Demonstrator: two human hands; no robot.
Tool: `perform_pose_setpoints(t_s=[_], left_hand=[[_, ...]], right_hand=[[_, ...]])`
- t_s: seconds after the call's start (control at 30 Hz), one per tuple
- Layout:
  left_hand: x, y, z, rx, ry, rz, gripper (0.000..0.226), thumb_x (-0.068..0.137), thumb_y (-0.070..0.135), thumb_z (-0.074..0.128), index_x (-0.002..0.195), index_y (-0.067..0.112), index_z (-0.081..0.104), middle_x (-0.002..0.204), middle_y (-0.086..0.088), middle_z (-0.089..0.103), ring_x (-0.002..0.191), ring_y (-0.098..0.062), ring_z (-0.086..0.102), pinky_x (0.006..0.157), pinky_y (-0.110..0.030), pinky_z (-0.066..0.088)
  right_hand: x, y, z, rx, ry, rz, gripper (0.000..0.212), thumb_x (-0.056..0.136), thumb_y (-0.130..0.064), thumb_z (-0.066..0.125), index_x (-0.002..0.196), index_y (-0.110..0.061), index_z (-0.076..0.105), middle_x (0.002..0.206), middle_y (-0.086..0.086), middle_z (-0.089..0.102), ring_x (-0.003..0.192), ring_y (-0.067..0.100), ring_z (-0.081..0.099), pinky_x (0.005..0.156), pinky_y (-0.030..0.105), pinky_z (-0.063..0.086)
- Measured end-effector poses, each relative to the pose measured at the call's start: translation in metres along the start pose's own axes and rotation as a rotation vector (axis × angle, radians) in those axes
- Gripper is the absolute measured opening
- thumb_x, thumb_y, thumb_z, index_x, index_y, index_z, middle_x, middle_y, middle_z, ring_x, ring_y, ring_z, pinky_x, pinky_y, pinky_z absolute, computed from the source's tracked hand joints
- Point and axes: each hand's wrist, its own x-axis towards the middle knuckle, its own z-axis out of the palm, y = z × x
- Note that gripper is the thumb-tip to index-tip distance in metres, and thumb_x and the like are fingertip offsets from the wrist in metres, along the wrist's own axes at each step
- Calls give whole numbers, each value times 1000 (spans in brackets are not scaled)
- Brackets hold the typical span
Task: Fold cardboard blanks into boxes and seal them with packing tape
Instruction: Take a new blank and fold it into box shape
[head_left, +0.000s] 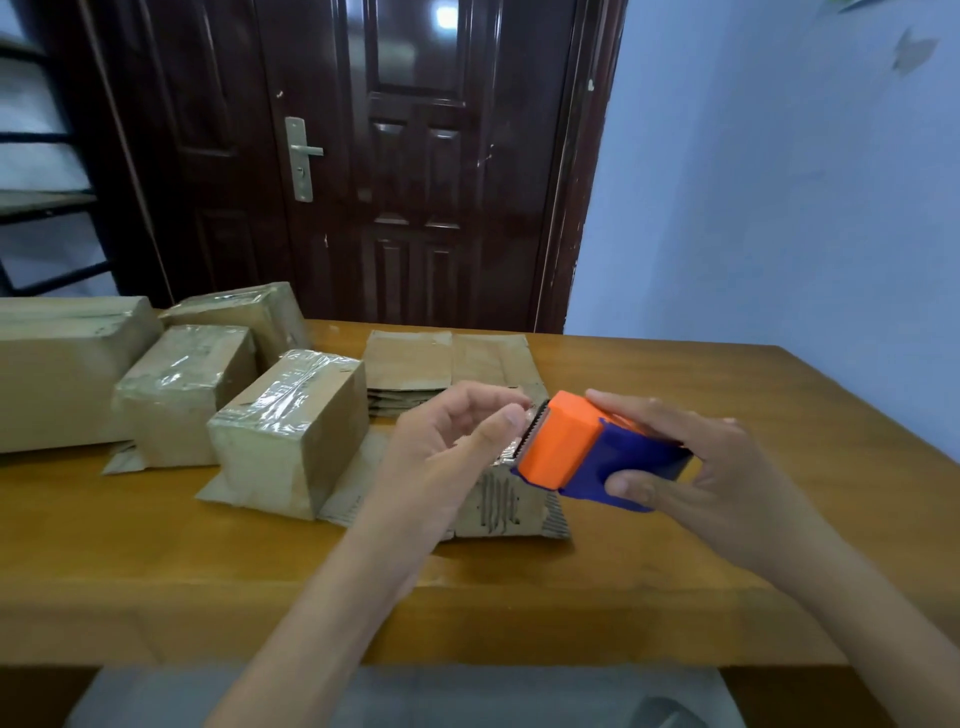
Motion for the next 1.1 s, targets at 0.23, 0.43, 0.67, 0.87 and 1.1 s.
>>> perform_pose_setpoints(t_s=[0.23, 0.43, 0.67, 0.87, 1.1], left_hand=[[3, 4, -5, -60, 19, -151, 22, 92, 29, 74, 112, 23, 77, 99, 3, 80, 93, -7, 72, 77, -20, 55], [1, 7, -7, -73, 5, -177, 22, 92, 34, 74, 109, 23, 82, 99, 0, 81, 93, -8, 71, 77, -22, 54], [1, 16, 5, 38, 314, -52, 5, 88, 26, 81, 90, 22, 83, 81, 8, 80, 81, -1, 73, 67, -11, 53], [-6, 7, -13, -55, 485, -109, 4, 85, 20, 84, 86, 16, 83, 73, 0, 77, 66, -4, 69, 65, -19, 55], [-12, -8, -22, -83, 536, -276, 6, 84, 21, 84, 77, 20, 84, 70, -4, 74, 66, -8, 59, 68, -28, 45]], right_hand=[[1, -14, -5, 38, -30, -25, 63, 83, -71, 63, 142, -50, 53, 112, -33, 70, 100, 1, 70, 74, 10, 53], [1, -25, -16, 75, -4, -36, 55, 84, -67, 65, 137, -54, 58, 106, -28, 74, 94, 4, 72, 74, 8, 51], [10, -29, -18, 148, -56, -21, 55, 85, -62, 68, 138, -48, 59, 107, -25, 75, 97, 6, 73, 72, 11, 53], [19, -24, -47, 169, -150, 19, 35, 87, -65, 71, 120, -56, 71, 98, -22, 78, 83, 4, 73, 66, 9, 51], [33, -2, -80, 254, -400, 120, 35, 94, -17, 67, 128, -22, 74, 88, 8, 80, 63, 15, 73, 61, 18, 53]])
